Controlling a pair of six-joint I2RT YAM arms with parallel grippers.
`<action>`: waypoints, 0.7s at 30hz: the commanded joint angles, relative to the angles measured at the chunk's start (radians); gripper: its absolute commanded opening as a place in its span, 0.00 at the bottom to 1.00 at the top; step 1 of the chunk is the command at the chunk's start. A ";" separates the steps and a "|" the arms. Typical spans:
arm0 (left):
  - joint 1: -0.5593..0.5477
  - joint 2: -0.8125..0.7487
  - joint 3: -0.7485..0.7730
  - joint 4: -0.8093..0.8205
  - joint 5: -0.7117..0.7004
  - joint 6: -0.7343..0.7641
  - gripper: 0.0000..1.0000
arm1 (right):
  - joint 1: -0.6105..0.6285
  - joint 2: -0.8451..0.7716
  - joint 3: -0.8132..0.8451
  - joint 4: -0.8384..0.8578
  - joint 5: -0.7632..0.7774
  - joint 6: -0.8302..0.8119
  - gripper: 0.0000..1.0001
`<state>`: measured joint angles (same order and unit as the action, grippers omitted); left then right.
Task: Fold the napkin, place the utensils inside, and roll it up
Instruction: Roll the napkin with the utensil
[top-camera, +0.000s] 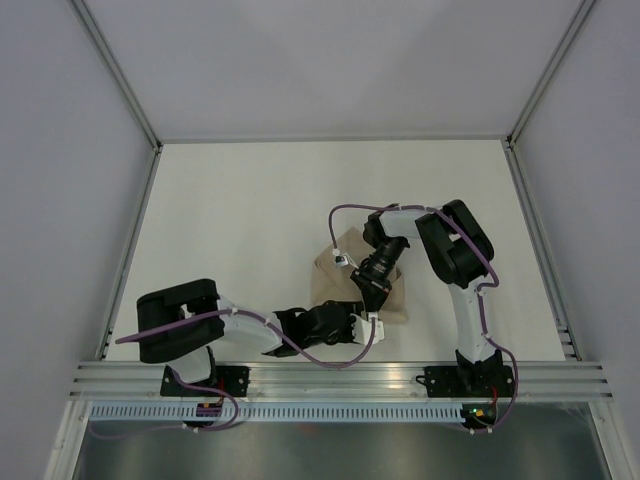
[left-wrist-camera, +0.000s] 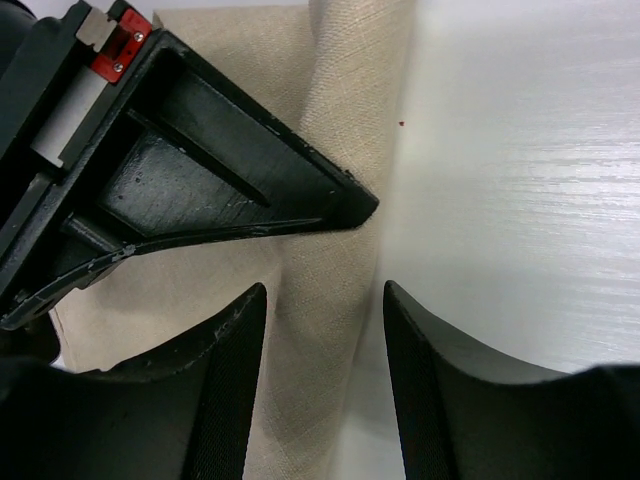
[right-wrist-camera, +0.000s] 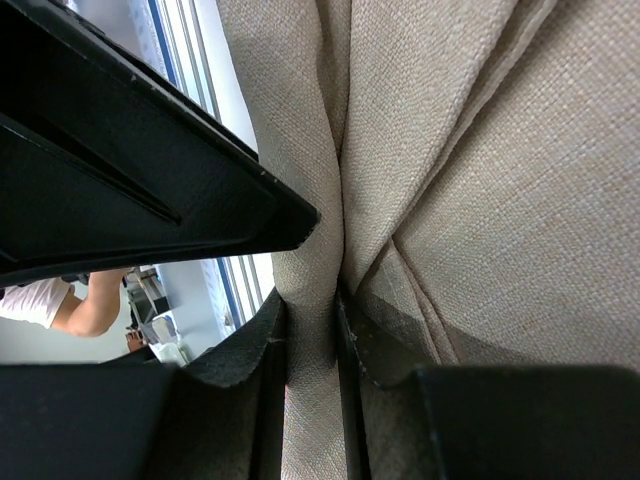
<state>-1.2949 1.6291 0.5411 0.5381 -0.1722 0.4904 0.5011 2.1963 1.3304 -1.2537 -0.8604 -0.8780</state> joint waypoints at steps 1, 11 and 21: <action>0.017 0.020 -0.001 0.066 0.046 -0.047 0.56 | -0.021 0.065 -0.007 0.209 0.221 -0.056 0.06; 0.017 0.089 0.008 0.068 0.114 -0.133 0.33 | -0.026 0.066 -0.010 0.206 0.216 -0.058 0.07; 0.023 0.112 -0.029 0.074 0.204 -0.210 0.02 | -0.030 0.001 -0.023 0.214 0.183 -0.044 0.28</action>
<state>-1.2640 1.6936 0.5419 0.6498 -0.1040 0.4088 0.4774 2.2021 1.3247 -1.2694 -0.8555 -0.8787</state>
